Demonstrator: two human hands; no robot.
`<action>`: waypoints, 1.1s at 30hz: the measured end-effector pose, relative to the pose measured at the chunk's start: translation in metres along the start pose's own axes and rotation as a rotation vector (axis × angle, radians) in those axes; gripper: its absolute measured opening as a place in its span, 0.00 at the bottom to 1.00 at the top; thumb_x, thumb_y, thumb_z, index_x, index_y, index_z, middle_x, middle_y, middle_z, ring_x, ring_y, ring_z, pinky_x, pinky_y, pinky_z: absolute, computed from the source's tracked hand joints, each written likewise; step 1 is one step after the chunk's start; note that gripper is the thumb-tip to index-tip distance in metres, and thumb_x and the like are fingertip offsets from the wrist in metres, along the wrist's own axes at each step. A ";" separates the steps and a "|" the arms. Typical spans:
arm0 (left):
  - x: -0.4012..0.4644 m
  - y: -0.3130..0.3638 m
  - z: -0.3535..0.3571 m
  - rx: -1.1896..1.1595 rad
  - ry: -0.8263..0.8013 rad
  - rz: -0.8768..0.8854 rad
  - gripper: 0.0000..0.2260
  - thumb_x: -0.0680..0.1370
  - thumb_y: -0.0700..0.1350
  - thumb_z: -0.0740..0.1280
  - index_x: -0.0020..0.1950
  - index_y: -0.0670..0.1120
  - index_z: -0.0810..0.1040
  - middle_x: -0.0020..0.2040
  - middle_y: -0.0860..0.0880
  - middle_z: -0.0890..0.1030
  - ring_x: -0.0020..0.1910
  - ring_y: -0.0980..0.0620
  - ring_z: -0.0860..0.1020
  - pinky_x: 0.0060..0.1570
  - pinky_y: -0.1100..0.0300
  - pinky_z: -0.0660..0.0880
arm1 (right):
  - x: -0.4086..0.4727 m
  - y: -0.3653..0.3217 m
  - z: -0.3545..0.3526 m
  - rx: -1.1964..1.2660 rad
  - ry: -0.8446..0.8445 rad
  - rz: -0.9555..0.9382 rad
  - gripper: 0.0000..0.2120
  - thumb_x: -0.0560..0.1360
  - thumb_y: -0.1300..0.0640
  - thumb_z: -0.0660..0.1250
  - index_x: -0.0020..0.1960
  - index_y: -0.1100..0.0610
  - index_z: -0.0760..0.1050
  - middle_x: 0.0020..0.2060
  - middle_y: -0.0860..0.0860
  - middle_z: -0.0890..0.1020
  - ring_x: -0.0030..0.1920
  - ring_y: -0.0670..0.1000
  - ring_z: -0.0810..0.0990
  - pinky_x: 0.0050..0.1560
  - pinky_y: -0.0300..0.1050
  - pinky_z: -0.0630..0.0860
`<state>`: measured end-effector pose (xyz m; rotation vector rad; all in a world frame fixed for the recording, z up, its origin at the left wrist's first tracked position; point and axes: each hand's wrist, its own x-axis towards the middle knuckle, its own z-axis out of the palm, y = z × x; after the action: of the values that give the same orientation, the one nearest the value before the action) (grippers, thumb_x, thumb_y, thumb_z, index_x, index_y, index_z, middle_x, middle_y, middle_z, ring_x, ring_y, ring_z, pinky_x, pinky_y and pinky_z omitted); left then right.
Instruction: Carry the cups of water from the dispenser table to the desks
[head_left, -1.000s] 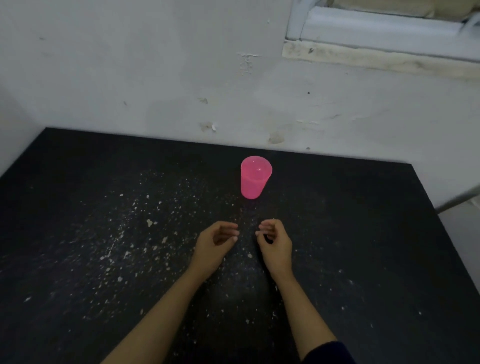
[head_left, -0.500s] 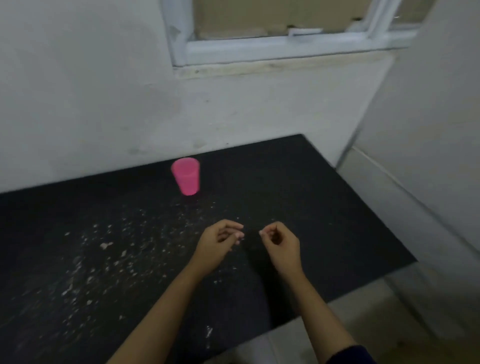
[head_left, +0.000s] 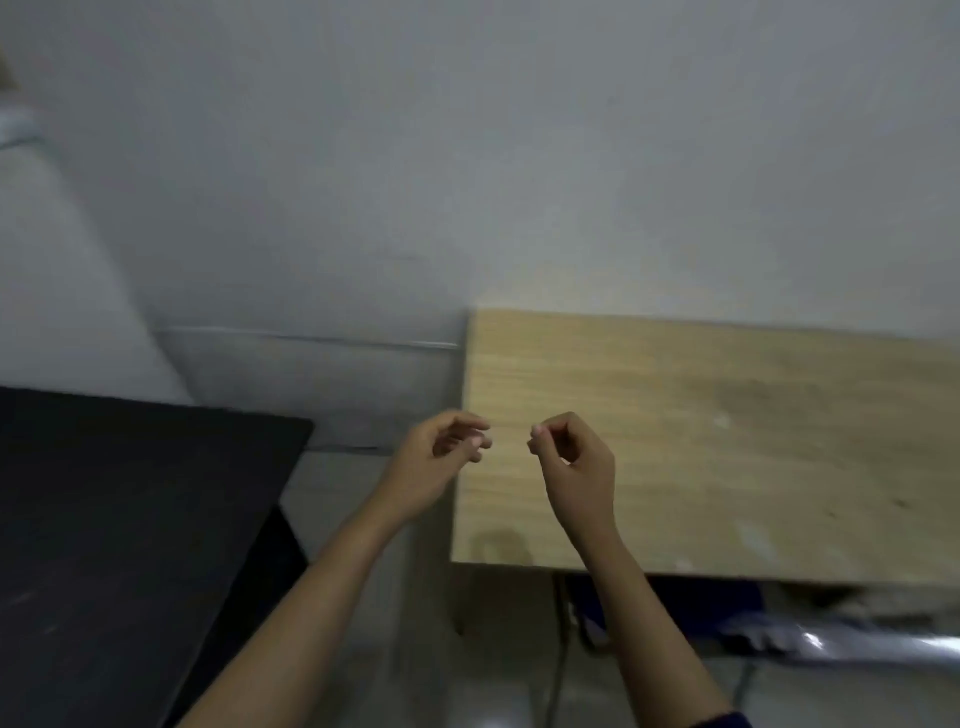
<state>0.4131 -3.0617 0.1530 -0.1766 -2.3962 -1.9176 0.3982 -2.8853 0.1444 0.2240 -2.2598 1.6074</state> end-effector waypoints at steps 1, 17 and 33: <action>0.008 0.009 0.038 -0.011 -0.080 0.022 0.14 0.78 0.32 0.65 0.47 0.52 0.79 0.42 0.50 0.84 0.38 0.57 0.82 0.46 0.65 0.78 | -0.005 0.008 -0.037 -0.028 0.066 0.016 0.07 0.76 0.64 0.67 0.39 0.62 0.76 0.33 0.54 0.81 0.35 0.48 0.78 0.36 0.32 0.72; -0.090 0.120 0.538 0.014 -1.348 0.299 0.07 0.79 0.39 0.65 0.55 0.45 0.79 0.49 0.46 0.85 0.46 0.50 0.83 0.50 0.60 0.78 | -0.256 0.087 -0.451 -0.431 1.083 0.505 0.09 0.74 0.64 0.67 0.36 0.58 0.75 0.32 0.52 0.80 0.33 0.45 0.76 0.35 0.29 0.70; -0.077 0.164 0.884 0.044 -1.690 0.441 0.07 0.78 0.42 0.67 0.49 0.55 0.81 0.45 0.48 0.84 0.42 0.51 0.83 0.48 0.54 0.79 | -0.247 0.196 -0.718 -0.511 1.285 0.673 0.09 0.74 0.63 0.67 0.39 0.51 0.76 0.35 0.44 0.81 0.38 0.42 0.79 0.39 0.28 0.72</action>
<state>0.5275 -2.1675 0.1076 -2.9115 -2.3595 -1.5085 0.7017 -2.1647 0.0874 -1.3862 -1.5557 0.8063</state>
